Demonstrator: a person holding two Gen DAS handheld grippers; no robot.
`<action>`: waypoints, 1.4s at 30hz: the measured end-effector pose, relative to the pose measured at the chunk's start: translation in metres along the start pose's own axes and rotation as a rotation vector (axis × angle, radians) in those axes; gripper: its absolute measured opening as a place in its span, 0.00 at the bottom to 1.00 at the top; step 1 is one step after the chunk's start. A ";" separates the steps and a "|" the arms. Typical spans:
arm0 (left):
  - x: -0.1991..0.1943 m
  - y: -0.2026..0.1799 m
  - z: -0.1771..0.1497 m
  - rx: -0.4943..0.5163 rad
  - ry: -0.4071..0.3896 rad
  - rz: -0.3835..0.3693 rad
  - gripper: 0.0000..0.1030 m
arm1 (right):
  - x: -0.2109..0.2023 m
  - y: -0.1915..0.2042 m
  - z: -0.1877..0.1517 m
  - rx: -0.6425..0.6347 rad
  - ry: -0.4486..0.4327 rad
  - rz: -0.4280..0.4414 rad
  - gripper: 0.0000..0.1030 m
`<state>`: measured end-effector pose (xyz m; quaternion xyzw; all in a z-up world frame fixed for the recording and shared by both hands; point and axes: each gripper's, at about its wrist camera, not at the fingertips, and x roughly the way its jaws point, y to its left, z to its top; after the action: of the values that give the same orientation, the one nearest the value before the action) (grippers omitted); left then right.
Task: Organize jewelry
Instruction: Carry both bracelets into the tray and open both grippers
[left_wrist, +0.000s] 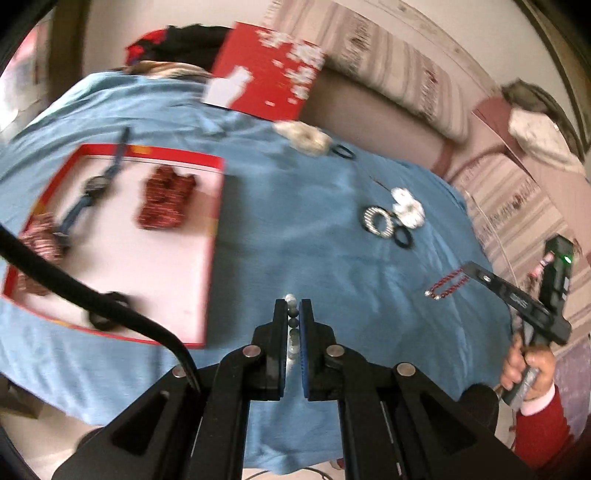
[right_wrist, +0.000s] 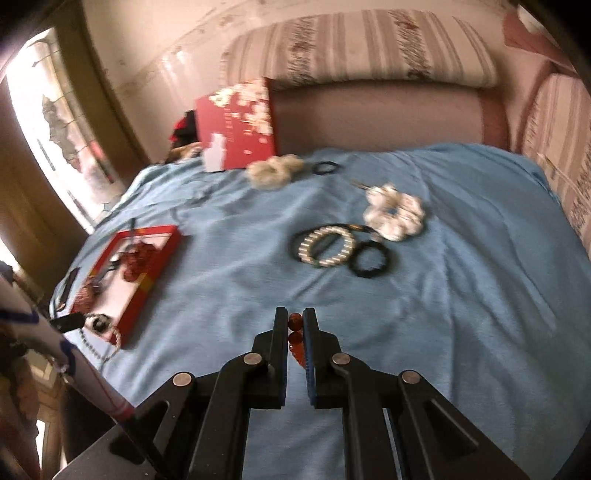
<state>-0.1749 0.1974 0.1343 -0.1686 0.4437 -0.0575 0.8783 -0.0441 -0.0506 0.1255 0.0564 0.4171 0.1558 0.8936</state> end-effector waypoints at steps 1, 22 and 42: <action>-0.006 0.010 0.002 -0.008 -0.008 0.015 0.05 | -0.001 0.007 0.002 -0.007 -0.002 0.009 0.08; 0.045 0.176 0.061 -0.132 0.094 0.205 0.05 | 0.088 0.229 0.033 -0.324 0.102 0.175 0.08; 0.023 0.206 0.059 -0.179 0.012 0.173 0.05 | 0.200 0.298 -0.003 -0.374 0.291 0.169 0.10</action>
<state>-0.1245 0.3990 0.0778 -0.2072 0.4651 0.0576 0.8588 0.0052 0.2964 0.0465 -0.0983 0.4992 0.3110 0.8028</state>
